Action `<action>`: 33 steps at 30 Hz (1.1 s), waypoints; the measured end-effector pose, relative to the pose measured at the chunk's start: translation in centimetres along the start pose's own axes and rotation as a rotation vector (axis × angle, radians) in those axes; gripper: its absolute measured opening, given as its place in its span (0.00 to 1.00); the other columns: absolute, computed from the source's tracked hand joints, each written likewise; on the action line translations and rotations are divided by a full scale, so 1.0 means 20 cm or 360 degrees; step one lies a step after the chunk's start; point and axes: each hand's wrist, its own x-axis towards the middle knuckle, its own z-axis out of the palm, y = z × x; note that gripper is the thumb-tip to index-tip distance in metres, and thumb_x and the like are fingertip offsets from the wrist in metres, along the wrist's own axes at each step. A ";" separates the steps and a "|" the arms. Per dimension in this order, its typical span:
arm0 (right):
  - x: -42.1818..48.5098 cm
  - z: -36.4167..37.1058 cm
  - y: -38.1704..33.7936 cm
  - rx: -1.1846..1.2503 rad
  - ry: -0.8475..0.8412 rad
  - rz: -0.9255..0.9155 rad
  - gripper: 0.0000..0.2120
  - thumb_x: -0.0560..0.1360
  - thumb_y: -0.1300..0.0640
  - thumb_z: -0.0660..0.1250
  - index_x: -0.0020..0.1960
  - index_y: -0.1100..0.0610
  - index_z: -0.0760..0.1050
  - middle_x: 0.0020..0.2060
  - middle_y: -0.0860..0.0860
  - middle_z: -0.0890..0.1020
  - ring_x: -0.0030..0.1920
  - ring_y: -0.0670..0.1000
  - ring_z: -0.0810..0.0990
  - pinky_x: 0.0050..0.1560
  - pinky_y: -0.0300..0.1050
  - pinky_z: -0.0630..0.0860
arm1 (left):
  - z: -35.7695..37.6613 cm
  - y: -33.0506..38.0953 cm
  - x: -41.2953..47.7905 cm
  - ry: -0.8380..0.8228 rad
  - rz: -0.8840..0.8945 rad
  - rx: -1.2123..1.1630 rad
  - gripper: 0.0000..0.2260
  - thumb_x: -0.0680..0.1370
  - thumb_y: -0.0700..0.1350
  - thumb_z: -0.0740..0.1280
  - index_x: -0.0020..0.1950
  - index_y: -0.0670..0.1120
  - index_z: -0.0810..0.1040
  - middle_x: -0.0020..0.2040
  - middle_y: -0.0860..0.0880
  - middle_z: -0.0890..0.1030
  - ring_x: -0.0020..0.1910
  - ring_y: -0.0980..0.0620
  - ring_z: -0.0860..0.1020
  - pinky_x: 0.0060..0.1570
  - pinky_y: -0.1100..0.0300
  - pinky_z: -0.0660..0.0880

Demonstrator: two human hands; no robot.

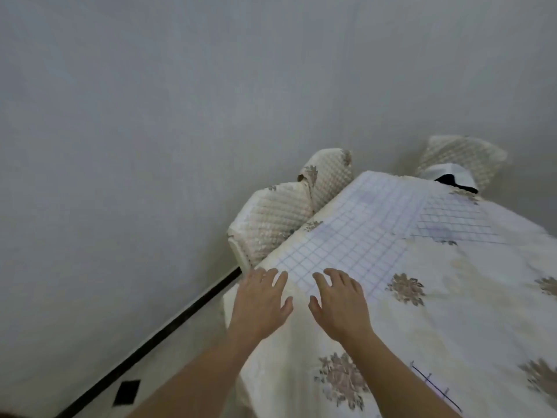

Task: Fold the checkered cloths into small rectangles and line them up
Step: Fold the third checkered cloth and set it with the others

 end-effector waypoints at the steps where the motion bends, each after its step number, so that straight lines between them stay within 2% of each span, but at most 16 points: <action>1: 0.04 0.01 -0.09 0.0028 -0.0008 -0.0059 0.21 0.70 0.46 0.72 0.61 0.52 0.78 0.59 0.54 0.81 0.59 0.57 0.80 0.57 0.56 0.77 | -0.03 -0.08 -0.04 0.0024 -0.0054 0.0012 0.22 0.75 0.59 0.60 0.63 0.49 0.78 0.55 0.50 0.82 0.53 0.47 0.79 0.55 0.49 0.75; 6: 0.17 0.06 -0.54 0.0138 -0.0016 -0.0344 0.20 0.71 0.47 0.71 0.61 0.52 0.77 0.58 0.54 0.81 0.58 0.57 0.79 0.57 0.56 0.77 | -0.14 -0.50 -0.24 0.0063 -0.0346 0.0095 0.22 0.74 0.59 0.59 0.60 0.50 0.80 0.53 0.51 0.82 0.51 0.47 0.79 0.51 0.51 0.74; 10: 0.25 0.13 -0.86 0.0144 -0.0070 -0.0495 0.19 0.72 0.47 0.67 0.61 0.52 0.75 0.55 0.52 0.80 0.55 0.56 0.78 0.55 0.54 0.76 | -0.16 -0.81 -0.39 0.0110 -0.0419 0.0145 0.20 0.73 0.57 0.62 0.59 0.48 0.79 0.53 0.48 0.82 0.49 0.45 0.80 0.51 0.50 0.76; 13: 0.31 0.20 -1.10 0.0114 -0.0080 -0.0553 0.17 0.70 0.48 0.69 0.56 0.54 0.77 0.51 0.53 0.80 0.50 0.57 0.79 0.50 0.54 0.77 | -0.16 -1.07 -0.47 0.0088 -0.0492 0.0197 0.20 0.75 0.58 0.62 0.60 0.47 0.79 0.54 0.47 0.82 0.51 0.44 0.80 0.52 0.49 0.75; 17: 0.46 0.30 -1.44 0.0070 -0.0099 -0.0562 0.19 0.72 0.46 0.67 0.60 0.53 0.77 0.54 0.52 0.80 0.55 0.56 0.79 0.55 0.53 0.75 | -0.14 -1.44 -0.54 0.0070 -0.0534 0.0184 0.22 0.76 0.58 0.57 0.60 0.47 0.80 0.56 0.48 0.82 0.52 0.45 0.80 0.53 0.49 0.74; 20: 0.57 0.34 -1.70 0.0129 -0.0116 -0.0551 0.17 0.73 0.48 0.67 0.59 0.54 0.76 0.53 0.54 0.80 0.53 0.57 0.79 0.52 0.54 0.76 | -0.11 -1.72 -0.58 0.0049 -0.0522 0.0171 0.22 0.77 0.59 0.58 0.63 0.48 0.79 0.59 0.48 0.81 0.55 0.45 0.79 0.55 0.48 0.74; 22: 0.64 0.35 -1.85 0.0133 -0.0147 -0.0542 0.18 0.74 0.48 0.66 0.61 0.54 0.75 0.55 0.54 0.80 0.55 0.58 0.78 0.55 0.55 0.75 | -0.12 -1.90 -0.58 0.0028 -0.0504 0.0173 0.23 0.76 0.59 0.58 0.64 0.48 0.79 0.60 0.47 0.81 0.55 0.44 0.79 0.56 0.48 0.74; 27: 0.78 0.37 -2.02 0.0082 -0.0249 -0.0486 0.21 0.78 0.47 0.61 0.68 0.52 0.71 0.62 0.53 0.77 0.63 0.56 0.75 0.63 0.54 0.71 | -0.14 -2.18 -0.52 0.0053 -0.0446 0.0180 0.25 0.76 0.59 0.56 0.63 0.47 0.79 0.59 0.46 0.82 0.54 0.44 0.80 0.55 0.48 0.75; 33: 0.98 0.41 -2.07 0.0031 -0.0300 -0.0396 0.22 0.78 0.47 0.59 0.70 0.52 0.69 0.64 0.53 0.76 0.65 0.57 0.73 0.62 0.54 0.69 | -0.11 -2.32 -0.34 0.0068 -0.0363 0.0114 0.24 0.76 0.58 0.58 0.63 0.47 0.79 0.59 0.46 0.82 0.55 0.45 0.80 0.55 0.48 0.75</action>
